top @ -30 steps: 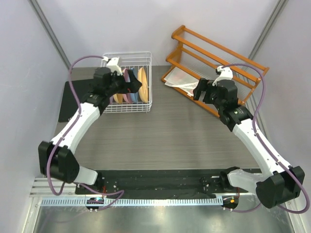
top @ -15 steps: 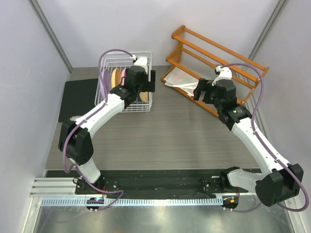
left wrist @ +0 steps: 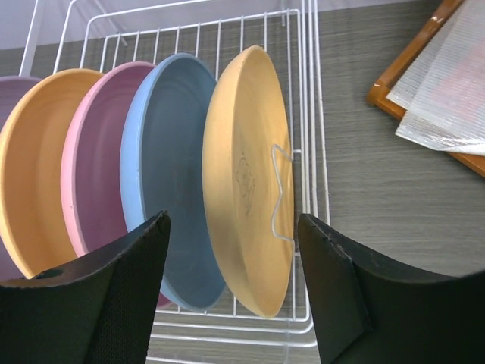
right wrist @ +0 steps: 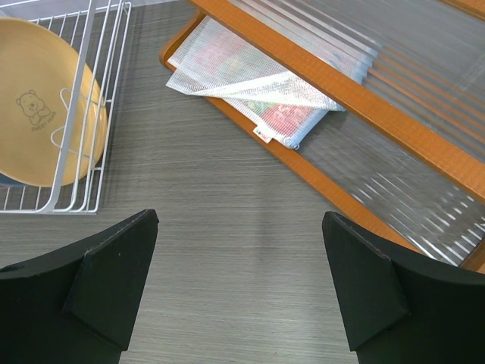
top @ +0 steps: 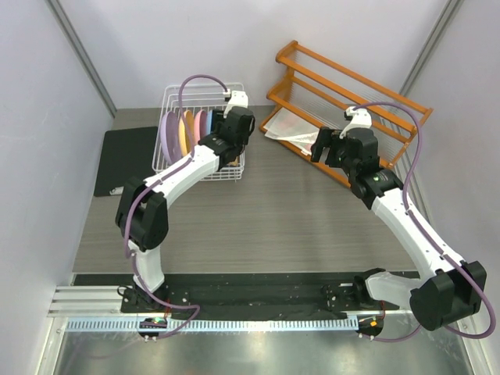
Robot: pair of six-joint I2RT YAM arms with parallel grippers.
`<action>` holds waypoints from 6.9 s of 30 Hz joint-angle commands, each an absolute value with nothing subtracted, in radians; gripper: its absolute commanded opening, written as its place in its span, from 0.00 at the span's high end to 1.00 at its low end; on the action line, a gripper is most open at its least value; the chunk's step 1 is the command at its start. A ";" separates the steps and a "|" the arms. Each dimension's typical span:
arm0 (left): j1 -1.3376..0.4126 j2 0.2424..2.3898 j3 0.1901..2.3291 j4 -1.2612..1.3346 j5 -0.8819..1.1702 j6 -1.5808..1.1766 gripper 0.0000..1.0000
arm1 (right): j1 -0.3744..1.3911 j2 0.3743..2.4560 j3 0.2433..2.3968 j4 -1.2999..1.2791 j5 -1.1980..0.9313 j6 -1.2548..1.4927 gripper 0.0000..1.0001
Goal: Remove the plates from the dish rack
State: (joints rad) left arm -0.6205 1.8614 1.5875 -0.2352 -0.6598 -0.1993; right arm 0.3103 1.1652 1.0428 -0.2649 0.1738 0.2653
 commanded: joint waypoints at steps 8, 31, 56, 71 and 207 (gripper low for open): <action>-0.623 1.973 1.726 -0.262 -0.756 -0.196 0.58 | 0.308 1.173 1.034 -0.236 0.187 0.273 0.05; -0.696 1.948 1.763 -0.092 -1.181 0.113 1.00 | 0.305 1.229 1.043 -0.248 0.143 0.282 0.04; -0.848 1.632 1.712 -0.404 -1.025 -0.059 1.00 | 0.307 1.147 0.994 -0.207 0.029 0.369 0.04; -0.830 1.460 1.328 -0.328 -0.463 -0.492 1.00 | 0.308 1.144 0.816 -0.012 -0.215 0.511 0.06; -0.526 1.810 1.457 -0.052 -0.824 -0.210 0.36 | 0.295 1.160 0.703 -0.302 0.153 0.430 0.36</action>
State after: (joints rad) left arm -0.5232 1.7840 1.4044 -0.0601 -0.7086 -0.2325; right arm 0.2970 1.1591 0.6563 -0.3161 0.1265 0.4461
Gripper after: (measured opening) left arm 0.663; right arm 0.647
